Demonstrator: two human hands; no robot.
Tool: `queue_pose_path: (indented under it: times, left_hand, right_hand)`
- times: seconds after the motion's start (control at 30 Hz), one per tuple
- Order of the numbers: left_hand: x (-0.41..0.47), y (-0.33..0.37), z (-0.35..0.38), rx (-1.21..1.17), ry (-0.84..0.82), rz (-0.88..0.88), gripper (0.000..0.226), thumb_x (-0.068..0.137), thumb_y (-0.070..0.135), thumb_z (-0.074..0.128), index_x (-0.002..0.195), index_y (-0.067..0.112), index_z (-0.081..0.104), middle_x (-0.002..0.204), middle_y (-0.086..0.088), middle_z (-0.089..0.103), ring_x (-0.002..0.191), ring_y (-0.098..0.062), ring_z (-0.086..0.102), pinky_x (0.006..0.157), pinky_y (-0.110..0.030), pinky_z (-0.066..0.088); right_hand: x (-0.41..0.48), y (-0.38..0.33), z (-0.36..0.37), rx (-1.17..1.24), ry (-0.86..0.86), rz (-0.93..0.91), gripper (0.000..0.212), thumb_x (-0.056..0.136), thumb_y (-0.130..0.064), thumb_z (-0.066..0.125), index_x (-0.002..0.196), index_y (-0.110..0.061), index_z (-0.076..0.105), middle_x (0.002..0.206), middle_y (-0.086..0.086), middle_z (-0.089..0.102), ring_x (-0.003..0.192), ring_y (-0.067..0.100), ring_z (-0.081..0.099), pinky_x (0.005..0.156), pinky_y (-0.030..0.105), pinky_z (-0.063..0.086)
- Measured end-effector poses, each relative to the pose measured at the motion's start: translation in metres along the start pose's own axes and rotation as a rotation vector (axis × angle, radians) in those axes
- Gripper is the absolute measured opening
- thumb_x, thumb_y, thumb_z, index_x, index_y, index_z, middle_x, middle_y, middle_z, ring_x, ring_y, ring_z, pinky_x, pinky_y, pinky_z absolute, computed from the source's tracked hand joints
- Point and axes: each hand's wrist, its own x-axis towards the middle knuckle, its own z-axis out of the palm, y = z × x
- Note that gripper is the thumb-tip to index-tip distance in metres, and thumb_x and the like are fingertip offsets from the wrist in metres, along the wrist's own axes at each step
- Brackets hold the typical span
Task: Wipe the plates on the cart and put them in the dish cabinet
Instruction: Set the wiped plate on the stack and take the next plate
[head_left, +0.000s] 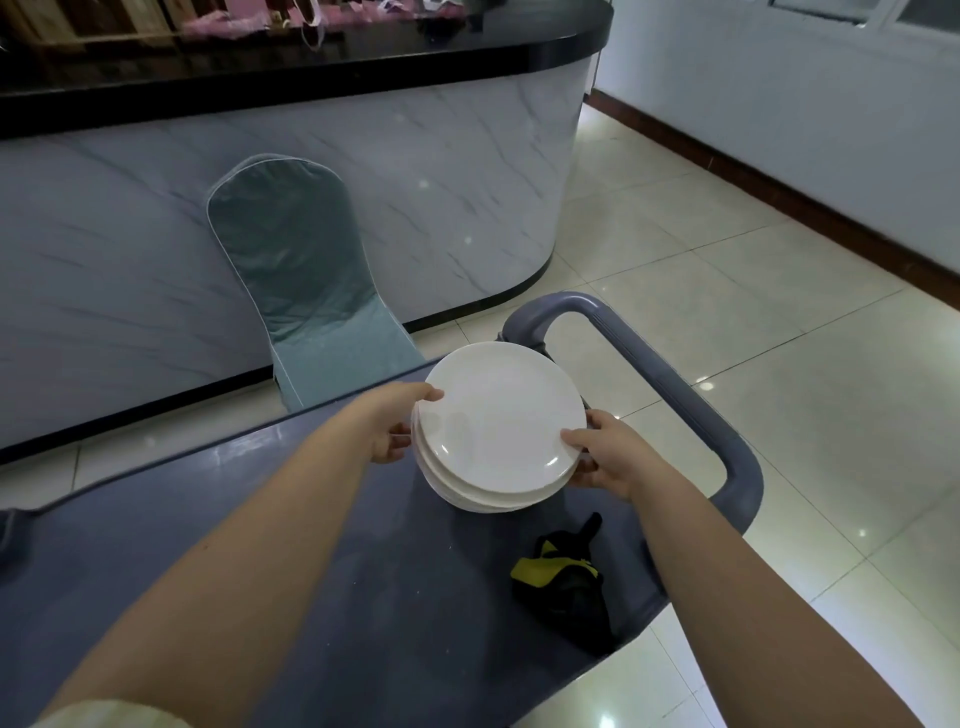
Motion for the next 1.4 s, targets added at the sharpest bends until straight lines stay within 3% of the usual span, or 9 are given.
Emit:
queue_pose_path:
  times: [0.1, 0.2, 0.33, 0.47, 0.67, 0.87, 1.13, 1.4]
  left_hand:
    - [-0.007, -0.003, 0.001, -0.082, -0.039, 0.041, 0.019, 0.085, 0.024, 0.067, 0.095, 0.016, 0.054, 0.096, -0.012, 0.059, 0.083, -0.025, 0.059, 0.090, -0.038, 0.052]
    - [-0.007, -0.008, 0.002, -0.120, -0.053, 0.070, 0.013, 0.090, 0.015, 0.062, 0.100, 0.015, 0.054, 0.090, -0.011, 0.058, 0.076, -0.023, 0.059, 0.077, -0.036, 0.054]
    - [-0.001, -0.022, 0.003, -0.172, -0.053, 0.102, 0.028, 0.091, 0.011, 0.061, 0.117, 0.017, 0.052, 0.092, -0.009, 0.061, 0.076, -0.021, 0.059, 0.067, -0.032, 0.051]
    - [-0.001, -0.031, 0.001, -0.217, -0.071, 0.138, 0.025, 0.094, 0.010, 0.060, 0.117, 0.016, 0.053, 0.097, -0.007, 0.063, 0.079, -0.022, 0.061, 0.069, -0.034, 0.053]
    - [-0.003, -0.028, 0.001, -0.285, -0.192, 0.144, 0.047, 0.086, 0.000, 0.065, 0.123, 0.023, 0.049, 0.115, -0.014, 0.061, 0.097, -0.037, 0.065, 0.076, -0.054, 0.057]
    - [0.001, -0.023, 0.006, -0.342, -0.164, 0.165, 0.050, 0.082, -0.008, 0.064, 0.122, 0.021, 0.053, 0.114, -0.015, 0.062, 0.093, -0.036, 0.065, 0.075, -0.051, 0.058]
    - [-0.010, -0.025, -0.014, -0.431, -0.198, 0.217, 0.050, 0.084, -0.004, 0.060, 0.129, 0.018, 0.055, 0.110, -0.012, 0.067, 0.084, -0.029, 0.068, 0.063, -0.040, 0.059]
    - [-0.054, -0.082, -0.088, -0.642, -0.033, 0.301, 0.058, 0.083, -0.007, 0.058, 0.132, 0.021, 0.052, 0.105, -0.009, 0.068, 0.079, -0.025, 0.067, 0.062, -0.037, 0.061]
  right_hand:
    - [0.001, 0.002, -0.002, -0.001, -0.007, 0.000, 0.029, 0.095, -0.011, 0.060, 0.123, -0.014, 0.051, 0.116, 0.014, 0.061, 0.089, 0.032, 0.065, 0.072, 0.046, 0.059]
    - [0.001, 0.001, -0.004, -0.003, -0.016, 0.008, 0.032, 0.095, -0.013, 0.062, 0.125, -0.012, 0.051, 0.117, 0.014, 0.062, 0.089, 0.032, 0.066, 0.072, 0.046, 0.060]
    - [-0.001, -0.003, -0.003, -0.007, -0.028, 0.019, 0.040, 0.092, -0.015, 0.066, 0.129, -0.012, 0.050, 0.120, 0.014, 0.062, 0.096, 0.034, 0.067, 0.067, 0.043, 0.059]
    - [-0.001, -0.005, -0.003, -0.018, -0.027, 0.022, 0.041, 0.092, -0.014, 0.065, 0.130, -0.010, 0.050, 0.118, 0.015, 0.063, 0.092, 0.034, 0.068, 0.066, 0.043, 0.060]
    - [-0.002, -0.007, -0.003, -0.035, -0.028, 0.032, 0.028, 0.094, -0.011, 0.062, 0.122, -0.008, 0.056, 0.111, 0.014, 0.065, 0.085, 0.029, 0.067, 0.068, 0.043, 0.059]
    - [-0.007, -0.011, -0.004, 0.018, -0.015, 0.051, 0.030, 0.094, -0.012, 0.062, 0.123, -0.007, 0.055, 0.113, 0.017, 0.066, 0.088, 0.031, 0.067, 0.072, 0.046, 0.060]
    - [-0.029, -0.039, 0.002, 0.061, -0.054, -0.059, 0.031, 0.089, -0.014, 0.070, 0.116, 0.000, 0.061, 0.100, 0.014, 0.072, 0.083, 0.026, 0.070, 0.066, 0.036, 0.059]
    - [-0.054, -0.057, 0.080, -0.051, -0.340, -0.054, 0.031, 0.091, -0.011, 0.067, 0.120, -0.010, 0.057, 0.114, 0.014, 0.068, 0.096, 0.031, 0.069, 0.072, 0.045, 0.060]
